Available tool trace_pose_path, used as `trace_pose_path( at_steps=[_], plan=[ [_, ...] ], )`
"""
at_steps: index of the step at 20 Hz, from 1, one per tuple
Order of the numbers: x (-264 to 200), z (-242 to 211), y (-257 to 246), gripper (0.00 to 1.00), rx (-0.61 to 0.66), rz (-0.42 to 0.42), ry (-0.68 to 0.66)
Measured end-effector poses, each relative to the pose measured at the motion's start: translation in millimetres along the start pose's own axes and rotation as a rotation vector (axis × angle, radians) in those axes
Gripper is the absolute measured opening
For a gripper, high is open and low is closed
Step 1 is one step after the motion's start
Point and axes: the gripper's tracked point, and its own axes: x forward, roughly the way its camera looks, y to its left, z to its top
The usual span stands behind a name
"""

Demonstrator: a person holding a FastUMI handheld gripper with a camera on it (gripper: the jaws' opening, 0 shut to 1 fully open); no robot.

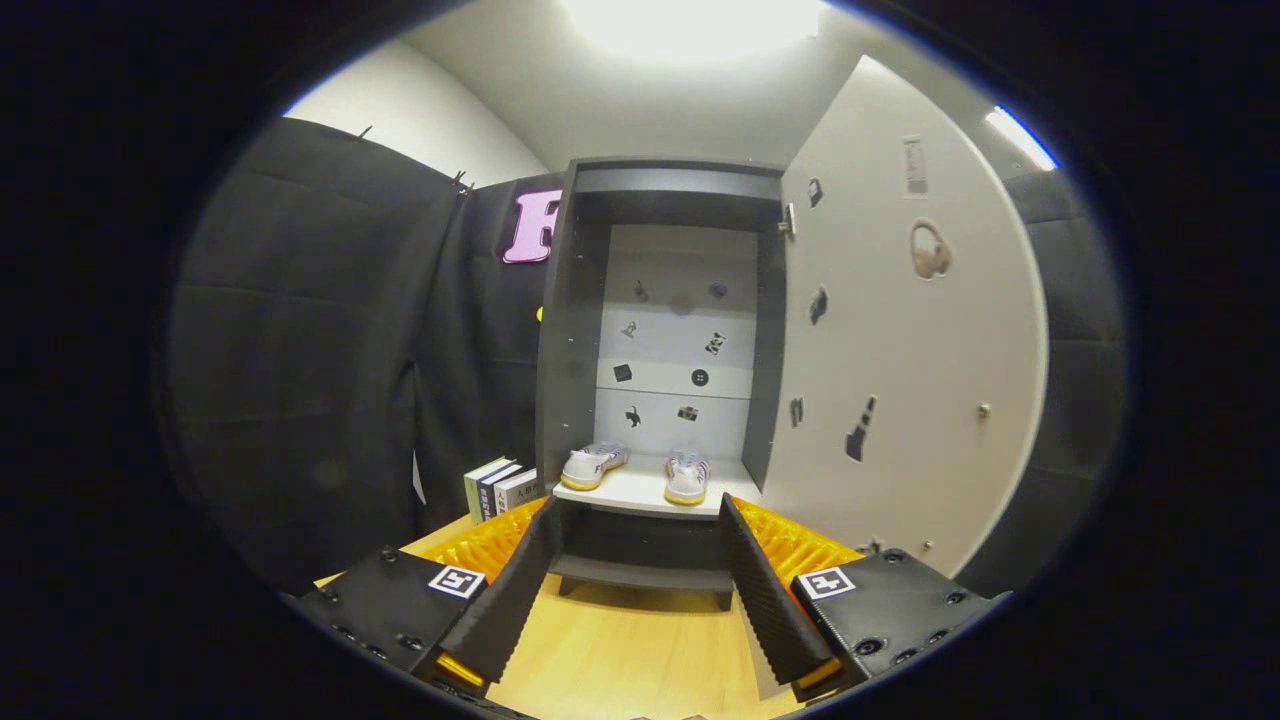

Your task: Open the shoe cabinet door, grab the shoes and put them into the shoe cabinet, then close the shoe cabinet door.

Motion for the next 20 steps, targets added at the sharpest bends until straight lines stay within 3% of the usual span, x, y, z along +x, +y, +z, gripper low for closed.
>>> trace_pose_path(
  at_steps=[4,11,16,20],
  plan=[
    [-49.8,-12.5,-46.2,0.98,0.006,-0.08,0.032],
    [-97.2,-22.7,-187.5,0.97,0.095,-0.288,0.037],
    [-78.8,-25.6,-271.2,0.97,0.138,-0.297,0.016],
    [-41.7,-13.2,-308.2,0.97,0.136,-0.244,-0.013]
  ],
)
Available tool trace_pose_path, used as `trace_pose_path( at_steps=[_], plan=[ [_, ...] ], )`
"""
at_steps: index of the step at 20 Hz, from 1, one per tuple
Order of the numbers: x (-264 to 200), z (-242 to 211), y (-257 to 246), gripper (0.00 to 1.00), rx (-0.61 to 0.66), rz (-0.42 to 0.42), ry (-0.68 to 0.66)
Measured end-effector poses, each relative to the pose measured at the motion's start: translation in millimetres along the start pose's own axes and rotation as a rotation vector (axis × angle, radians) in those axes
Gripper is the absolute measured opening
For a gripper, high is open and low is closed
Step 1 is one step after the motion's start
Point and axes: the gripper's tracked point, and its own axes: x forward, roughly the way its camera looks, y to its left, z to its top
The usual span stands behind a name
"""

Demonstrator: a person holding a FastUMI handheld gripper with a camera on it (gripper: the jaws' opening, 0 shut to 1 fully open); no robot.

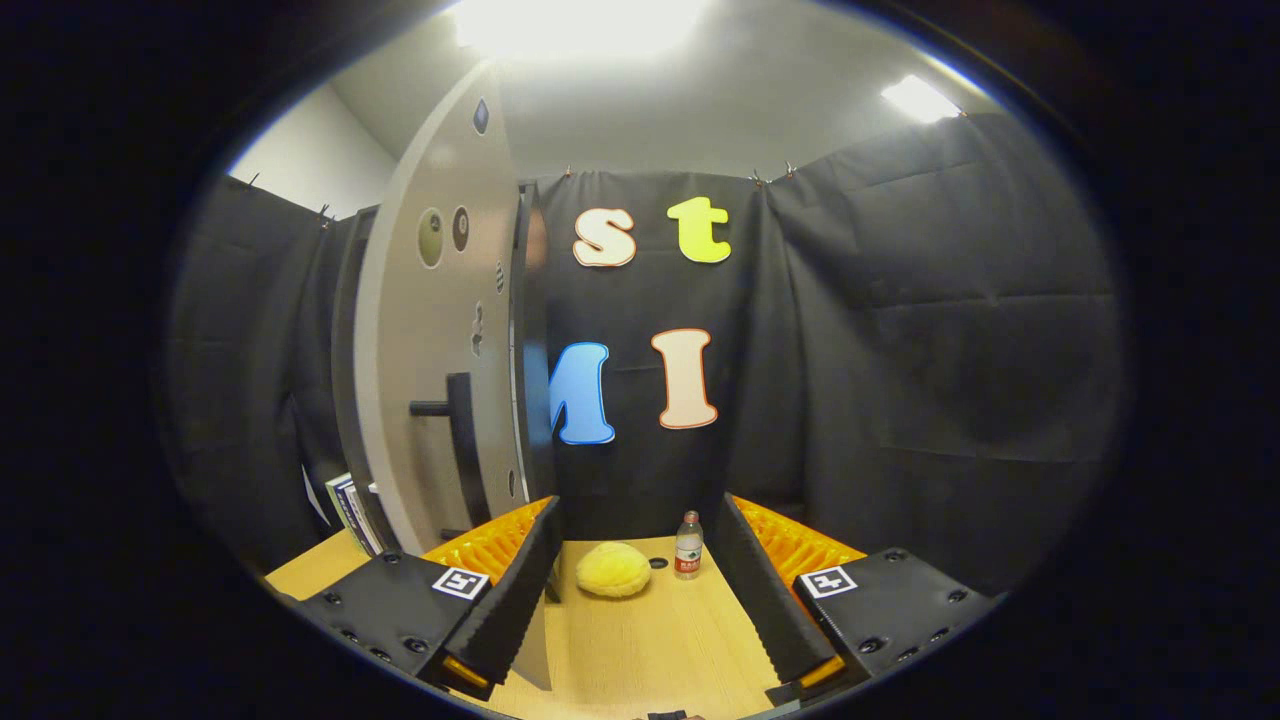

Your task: Open the shoe cabinet door, grab the shoes and put them into the shoe cabinet, then close the shoe cabinet door.

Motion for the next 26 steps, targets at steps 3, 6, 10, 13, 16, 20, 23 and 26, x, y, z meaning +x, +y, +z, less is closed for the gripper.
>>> trace_pose_path(
  at_steps=[3,6,10,13,16,20,23,26],
  plan=[
    [30.3,-3.2,8.4,0.97,-0.002,0.065,0.017],
    [41.3,-10.2,23.9,0.97,-0.013,0.122,0.038],
    [39.6,-16.0,40.4,0.97,-0.058,0.097,0.032],
    [36.7,-18.6,43.6,0.94,-0.039,0.061,0.052],
    [34.5,-18.7,53.3,0.94,-0.023,0.034,0.055],
    [21.1,-19.7,79.0,0.94,-0.043,0.008,0.051],
    [16.7,-21.3,106.1,0.94,-0.028,0.022,0.059],
    [13.8,-20.8,137.2,0.94,-0.046,0.035,0.053]
  ],
)
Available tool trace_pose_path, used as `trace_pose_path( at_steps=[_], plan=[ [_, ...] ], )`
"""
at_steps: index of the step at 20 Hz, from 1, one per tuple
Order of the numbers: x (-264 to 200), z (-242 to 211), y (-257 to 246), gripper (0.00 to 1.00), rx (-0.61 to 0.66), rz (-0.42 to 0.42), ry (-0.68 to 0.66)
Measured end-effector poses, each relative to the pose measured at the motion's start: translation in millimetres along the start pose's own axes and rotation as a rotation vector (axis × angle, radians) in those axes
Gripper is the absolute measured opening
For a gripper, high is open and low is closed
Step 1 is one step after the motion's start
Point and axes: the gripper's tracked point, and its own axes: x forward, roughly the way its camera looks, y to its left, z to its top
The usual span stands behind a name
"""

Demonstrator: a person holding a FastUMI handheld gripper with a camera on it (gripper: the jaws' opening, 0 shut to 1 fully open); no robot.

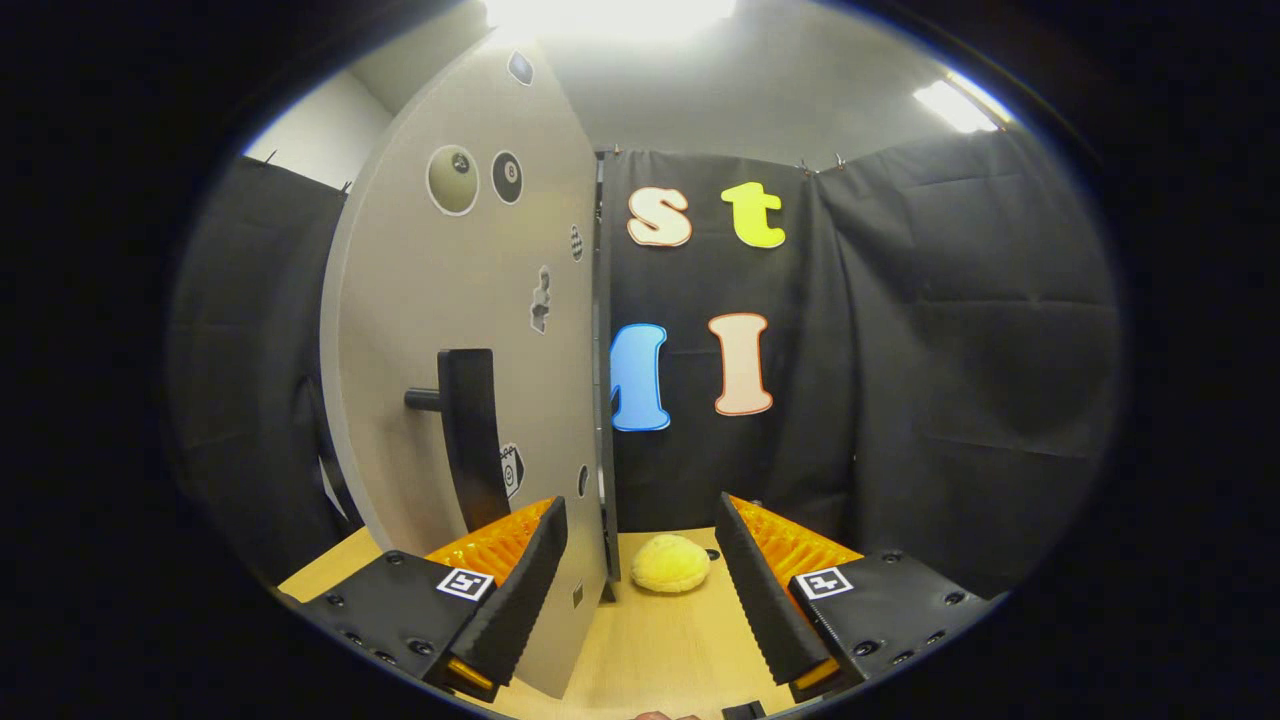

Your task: Open the shoe cabinet door, grab the shoes and put them into the shoe cabinet, then close the shoe cabinet door.

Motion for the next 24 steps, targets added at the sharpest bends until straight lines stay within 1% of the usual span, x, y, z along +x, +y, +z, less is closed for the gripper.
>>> trace_pose_path(
  at_steps=[4,9,10,13,15,20,24],
  plan=[
    [4.3,0.2,40.4,0.94,0.001,0.021,-0.002],
    [16.6,0.4,85.3,0.95,0.008,0.026,0.004],
    [20.2,-0.3,96.3,0.95,0.014,0.036,0.005],
    [26.1,-3.5,135.5,0.95,0.019,0.102,0.021],
    [25.8,-2.4,151.1,0.95,0.008,0.121,0.018],
    [21.7,4.3,160.3,0.96,-0.022,0.123,-0.018],
    [17.4,1.2,159.7,0.96,-0.011,0.126,-0.014]
  ],
)
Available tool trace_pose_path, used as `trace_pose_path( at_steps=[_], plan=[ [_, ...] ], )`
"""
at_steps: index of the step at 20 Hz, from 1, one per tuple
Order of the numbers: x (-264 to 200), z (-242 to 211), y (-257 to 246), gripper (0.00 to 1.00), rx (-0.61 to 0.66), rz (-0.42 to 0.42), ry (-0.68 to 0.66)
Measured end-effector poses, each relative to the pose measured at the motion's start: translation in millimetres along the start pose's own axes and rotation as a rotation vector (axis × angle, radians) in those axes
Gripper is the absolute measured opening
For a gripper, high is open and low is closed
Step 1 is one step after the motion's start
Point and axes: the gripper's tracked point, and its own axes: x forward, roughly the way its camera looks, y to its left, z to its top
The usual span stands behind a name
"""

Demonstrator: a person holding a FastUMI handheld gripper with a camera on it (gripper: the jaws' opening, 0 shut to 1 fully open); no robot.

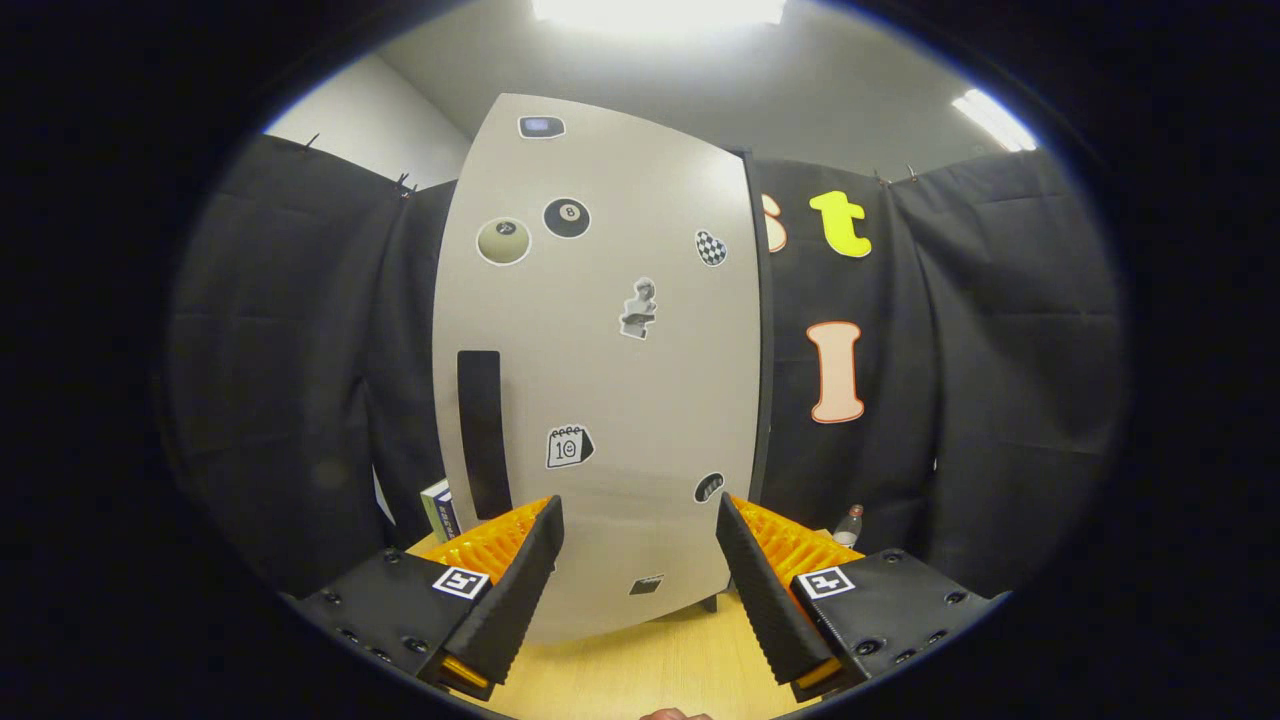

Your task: Open the shoe cabinet door, grab the shoes and put them into the shoe cabinet, then close the shoe cabinet door.

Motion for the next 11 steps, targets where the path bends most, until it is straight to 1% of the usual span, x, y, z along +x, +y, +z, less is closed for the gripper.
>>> trace_pose_path(
  at_steps=[11],
  plan=[
    [-2.8,-4.4,-1.2,0.96,-0.008,0.011,0.016]
  ],
)
